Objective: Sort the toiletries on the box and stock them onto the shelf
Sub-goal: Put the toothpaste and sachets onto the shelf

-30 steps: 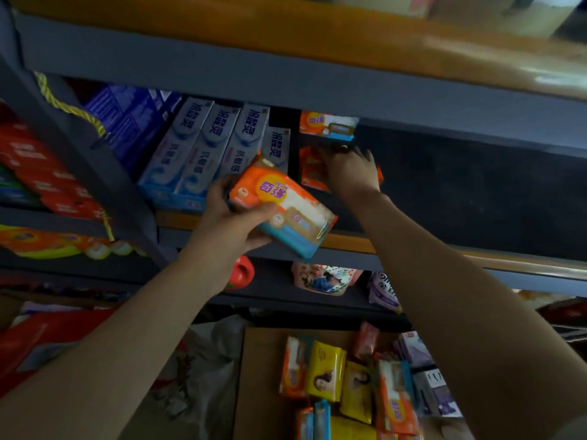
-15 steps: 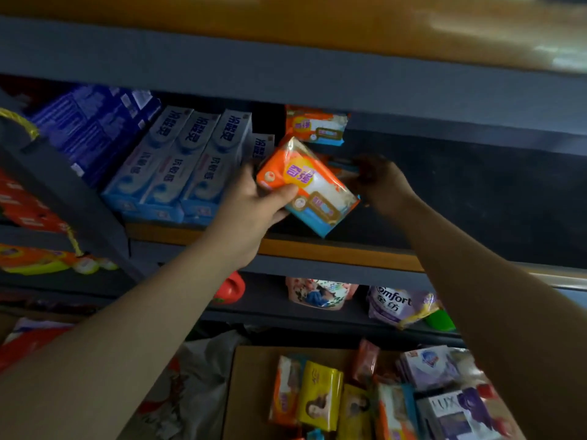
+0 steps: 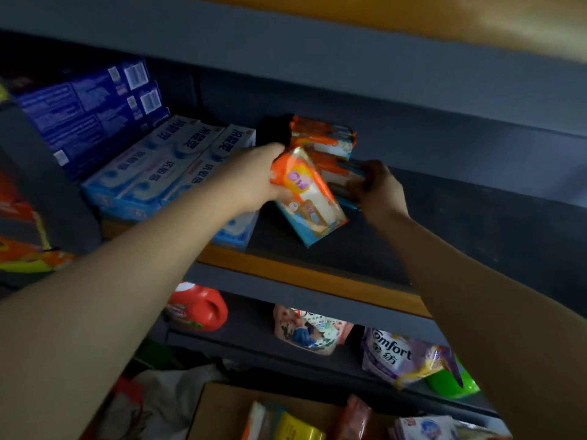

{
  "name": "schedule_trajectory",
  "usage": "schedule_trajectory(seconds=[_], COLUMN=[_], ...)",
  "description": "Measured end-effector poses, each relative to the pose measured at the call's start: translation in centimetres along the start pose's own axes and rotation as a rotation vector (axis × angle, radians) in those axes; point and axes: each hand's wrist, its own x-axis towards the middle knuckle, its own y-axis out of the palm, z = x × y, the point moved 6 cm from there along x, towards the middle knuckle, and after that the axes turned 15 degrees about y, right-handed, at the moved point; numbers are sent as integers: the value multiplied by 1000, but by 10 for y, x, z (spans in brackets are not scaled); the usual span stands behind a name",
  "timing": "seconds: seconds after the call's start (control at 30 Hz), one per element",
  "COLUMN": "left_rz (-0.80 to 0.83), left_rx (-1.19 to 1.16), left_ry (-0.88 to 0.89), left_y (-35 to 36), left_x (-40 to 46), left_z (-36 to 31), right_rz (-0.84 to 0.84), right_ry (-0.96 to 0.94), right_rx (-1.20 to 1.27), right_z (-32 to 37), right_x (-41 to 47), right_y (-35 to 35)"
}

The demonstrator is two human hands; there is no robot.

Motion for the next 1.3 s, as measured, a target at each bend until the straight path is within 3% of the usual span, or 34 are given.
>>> schedule_trajectory(seconds=[0.13, 0.27, 0.4, 0.6, 0.67, 0.77, 0.83, 1.0, 1.17, 1.3], left_rz=[84, 0, -86, -74, -99, -153, -210, -291, -214, -56], left_rx=[58, 400, 462, 559, 584, 462, 419, 330, 237, 169], left_ry=[-92, -69, -66, -147, -183, -167, -90, 181, 612, 737], left_y=[-10, 4, 27, 43, 42, 37, 28, 6, 8, 41], left_x=[-11, 3, 25, 43, 45, 42, 34, 5, -51, -100], left_z=[18, 21, 25, 27, 27, 19, 9, -11, -47, -65], right_rz=[-14, -88, -51, 322, 377, 234, 131, 82, -20, -64], right_ry=[27, 17, 33, 265, 143, 17, -19, 36, 111, -51], right_rx=[-8, -83, -28, 611, 524, 186, 85, 99, -55, -70], right_z=[2, 6, 6, -6, -7, -8, -3, 7, 6, 1], right_x=[11, 21, 36, 29, 22, 29, 34, 38, 2, -89], right_y=[4, 10, 10, 11, 13, 22, 27, 43, 25, -28])
